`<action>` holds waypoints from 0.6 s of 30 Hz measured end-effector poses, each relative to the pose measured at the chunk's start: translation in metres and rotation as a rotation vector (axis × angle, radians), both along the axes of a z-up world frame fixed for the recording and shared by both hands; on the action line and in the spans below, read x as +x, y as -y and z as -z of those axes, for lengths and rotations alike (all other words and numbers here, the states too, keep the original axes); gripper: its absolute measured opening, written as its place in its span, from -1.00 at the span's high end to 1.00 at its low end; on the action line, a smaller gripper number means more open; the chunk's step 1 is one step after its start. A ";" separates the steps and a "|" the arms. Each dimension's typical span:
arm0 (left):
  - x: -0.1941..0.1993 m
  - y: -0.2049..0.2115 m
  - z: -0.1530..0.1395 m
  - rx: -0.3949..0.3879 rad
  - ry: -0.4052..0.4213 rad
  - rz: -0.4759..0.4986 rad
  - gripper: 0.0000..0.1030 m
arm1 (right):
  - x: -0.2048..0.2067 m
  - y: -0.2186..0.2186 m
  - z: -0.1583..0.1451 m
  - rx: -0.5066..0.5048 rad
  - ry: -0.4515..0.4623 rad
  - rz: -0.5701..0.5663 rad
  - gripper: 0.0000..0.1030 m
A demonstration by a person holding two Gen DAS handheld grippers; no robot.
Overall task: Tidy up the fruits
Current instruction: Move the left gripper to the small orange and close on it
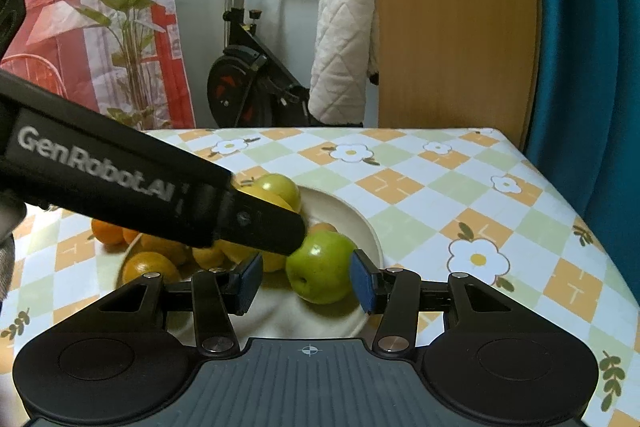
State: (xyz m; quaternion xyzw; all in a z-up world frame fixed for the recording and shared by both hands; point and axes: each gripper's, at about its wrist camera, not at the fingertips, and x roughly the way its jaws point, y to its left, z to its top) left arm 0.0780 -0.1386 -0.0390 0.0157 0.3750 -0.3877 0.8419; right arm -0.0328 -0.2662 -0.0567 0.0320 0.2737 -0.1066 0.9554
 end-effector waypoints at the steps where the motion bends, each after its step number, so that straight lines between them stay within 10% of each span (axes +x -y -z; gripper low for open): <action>1: -0.001 -0.004 -0.004 -0.006 0.009 -0.003 0.13 | 0.000 -0.001 -0.002 -0.003 0.004 -0.001 0.14; 18: 0.028 -0.131 -0.039 -0.020 0.131 -0.262 0.15 | 0.028 -0.048 -0.037 -0.035 0.044 -0.160 0.15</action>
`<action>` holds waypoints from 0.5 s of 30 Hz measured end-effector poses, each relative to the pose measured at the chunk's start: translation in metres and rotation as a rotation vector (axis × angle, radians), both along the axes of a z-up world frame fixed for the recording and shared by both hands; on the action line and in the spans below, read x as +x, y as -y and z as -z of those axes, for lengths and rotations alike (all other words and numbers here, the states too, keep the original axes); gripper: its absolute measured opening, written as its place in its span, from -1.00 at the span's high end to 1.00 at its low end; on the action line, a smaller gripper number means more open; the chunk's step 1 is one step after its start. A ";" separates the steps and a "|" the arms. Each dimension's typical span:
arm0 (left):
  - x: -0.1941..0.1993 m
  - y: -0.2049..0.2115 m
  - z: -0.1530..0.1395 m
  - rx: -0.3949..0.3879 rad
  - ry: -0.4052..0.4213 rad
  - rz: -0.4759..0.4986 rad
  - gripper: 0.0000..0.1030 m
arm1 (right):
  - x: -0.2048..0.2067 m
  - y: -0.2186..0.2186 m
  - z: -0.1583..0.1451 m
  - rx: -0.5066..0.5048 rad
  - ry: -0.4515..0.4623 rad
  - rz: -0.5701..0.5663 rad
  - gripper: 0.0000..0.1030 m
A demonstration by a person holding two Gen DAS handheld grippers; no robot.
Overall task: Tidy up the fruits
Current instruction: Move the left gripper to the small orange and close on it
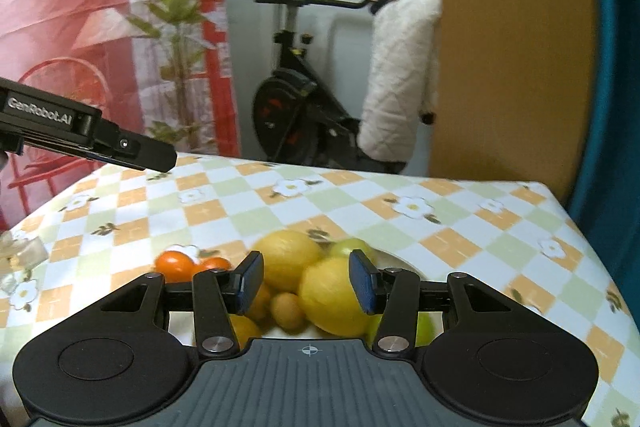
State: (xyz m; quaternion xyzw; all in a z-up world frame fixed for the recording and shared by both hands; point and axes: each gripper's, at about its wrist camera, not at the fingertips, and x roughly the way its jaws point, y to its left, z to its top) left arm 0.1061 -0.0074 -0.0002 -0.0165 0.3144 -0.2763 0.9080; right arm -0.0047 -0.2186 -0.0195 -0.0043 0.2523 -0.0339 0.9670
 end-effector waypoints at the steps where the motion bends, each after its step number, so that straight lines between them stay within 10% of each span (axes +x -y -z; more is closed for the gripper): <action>1: 0.001 -0.004 0.003 0.008 -0.001 -0.009 0.15 | 0.004 -0.005 -0.001 -0.004 -0.003 -0.014 0.16; 15: 0.026 -0.029 0.051 -0.006 -0.108 -0.028 0.15 | 0.048 -0.057 0.016 -0.068 -0.105 -0.152 0.28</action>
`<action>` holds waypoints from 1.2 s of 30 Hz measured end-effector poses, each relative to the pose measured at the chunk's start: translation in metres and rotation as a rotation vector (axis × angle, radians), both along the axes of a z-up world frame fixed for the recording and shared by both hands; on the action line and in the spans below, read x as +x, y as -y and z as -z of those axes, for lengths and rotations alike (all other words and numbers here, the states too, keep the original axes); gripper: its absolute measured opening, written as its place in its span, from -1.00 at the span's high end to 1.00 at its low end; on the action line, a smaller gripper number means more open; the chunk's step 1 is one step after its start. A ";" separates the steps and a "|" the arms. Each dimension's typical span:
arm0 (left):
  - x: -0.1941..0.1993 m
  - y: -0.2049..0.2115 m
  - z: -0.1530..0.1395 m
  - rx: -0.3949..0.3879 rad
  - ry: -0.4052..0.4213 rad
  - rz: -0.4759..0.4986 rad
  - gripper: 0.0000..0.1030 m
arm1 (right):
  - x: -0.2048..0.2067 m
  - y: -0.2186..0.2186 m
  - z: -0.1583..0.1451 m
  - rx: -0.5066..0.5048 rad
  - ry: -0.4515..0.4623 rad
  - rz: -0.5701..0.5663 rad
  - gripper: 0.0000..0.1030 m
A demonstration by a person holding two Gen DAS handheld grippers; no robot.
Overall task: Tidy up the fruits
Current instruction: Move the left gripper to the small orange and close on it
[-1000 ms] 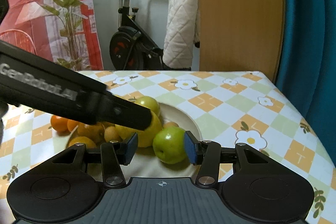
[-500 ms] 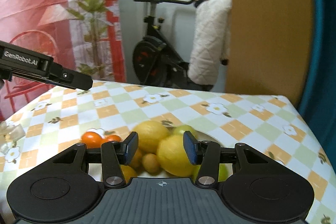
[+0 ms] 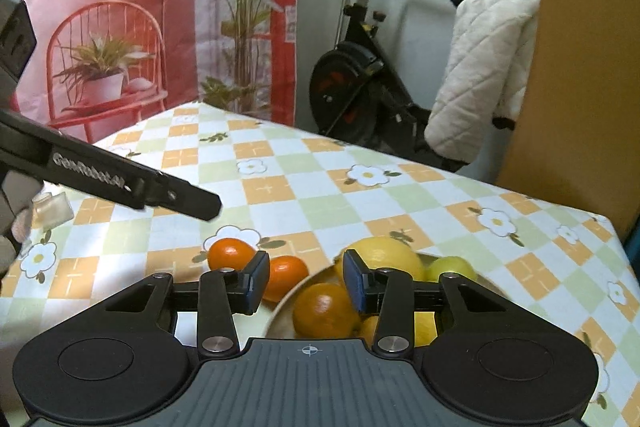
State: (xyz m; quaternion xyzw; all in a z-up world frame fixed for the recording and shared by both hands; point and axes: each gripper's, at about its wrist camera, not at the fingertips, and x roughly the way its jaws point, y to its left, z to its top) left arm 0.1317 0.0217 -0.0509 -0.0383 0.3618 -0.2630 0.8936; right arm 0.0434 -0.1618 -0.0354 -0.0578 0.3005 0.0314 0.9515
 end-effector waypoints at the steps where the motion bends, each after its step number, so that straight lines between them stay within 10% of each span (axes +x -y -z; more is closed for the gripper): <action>1: 0.002 -0.001 0.002 -0.006 -0.007 0.000 0.15 | 0.003 -0.003 0.001 -0.002 -0.005 -0.007 0.29; 36: 0.010 -0.023 0.033 -0.118 -0.159 -0.033 0.16 | 0.049 -0.061 0.048 -0.022 -0.139 -0.155 0.31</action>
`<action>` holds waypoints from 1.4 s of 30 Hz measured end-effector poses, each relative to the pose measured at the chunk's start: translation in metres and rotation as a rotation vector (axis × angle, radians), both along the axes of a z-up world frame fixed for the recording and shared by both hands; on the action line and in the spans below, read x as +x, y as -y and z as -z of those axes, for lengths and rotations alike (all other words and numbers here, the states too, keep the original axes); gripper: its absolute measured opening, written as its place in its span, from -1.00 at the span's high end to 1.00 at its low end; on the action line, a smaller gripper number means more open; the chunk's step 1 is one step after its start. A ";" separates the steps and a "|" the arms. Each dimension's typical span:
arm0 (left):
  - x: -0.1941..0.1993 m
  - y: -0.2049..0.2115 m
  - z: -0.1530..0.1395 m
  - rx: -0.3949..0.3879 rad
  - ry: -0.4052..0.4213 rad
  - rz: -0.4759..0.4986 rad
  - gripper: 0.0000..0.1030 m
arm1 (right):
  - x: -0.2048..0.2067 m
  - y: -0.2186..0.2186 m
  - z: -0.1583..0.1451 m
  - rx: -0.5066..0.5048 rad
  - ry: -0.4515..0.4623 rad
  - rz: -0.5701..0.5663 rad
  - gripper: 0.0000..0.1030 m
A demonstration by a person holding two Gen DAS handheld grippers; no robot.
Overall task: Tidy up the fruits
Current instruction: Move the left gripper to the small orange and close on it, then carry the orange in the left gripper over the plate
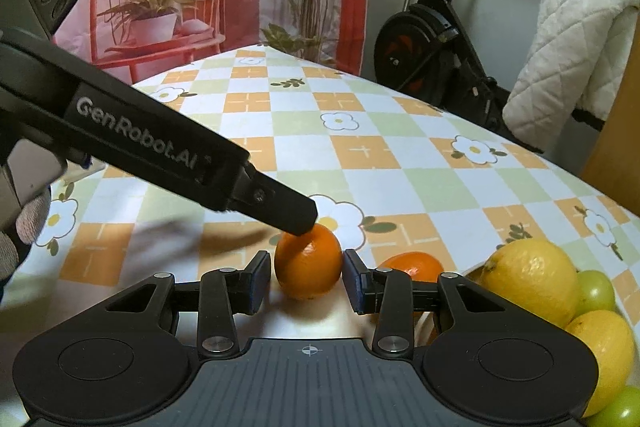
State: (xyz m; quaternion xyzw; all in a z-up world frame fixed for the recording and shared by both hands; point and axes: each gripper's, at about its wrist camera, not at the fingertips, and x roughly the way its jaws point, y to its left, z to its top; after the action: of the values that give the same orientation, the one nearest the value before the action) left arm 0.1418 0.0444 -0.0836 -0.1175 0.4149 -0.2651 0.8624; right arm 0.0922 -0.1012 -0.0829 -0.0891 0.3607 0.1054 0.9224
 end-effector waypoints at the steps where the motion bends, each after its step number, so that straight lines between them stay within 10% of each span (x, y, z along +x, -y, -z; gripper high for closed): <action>1: 0.000 0.000 0.002 -0.004 -0.004 -0.001 0.16 | 0.000 -0.001 0.001 0.002 0.000 0.000 0.32; 42: -0.020 0.000 0.013 -0.113 -0.029 -0.047 0.17 | -0.011 0.002 -0.001 0.068 0.026 0.057 0.35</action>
State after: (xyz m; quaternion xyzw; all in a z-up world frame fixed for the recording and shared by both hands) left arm 0.1219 0.0440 -0.0965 -0.1795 0.4088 -0.2663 0.8543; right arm 0.0816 -0.1031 -0.0815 -0.0489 0.3472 0.0901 0.9322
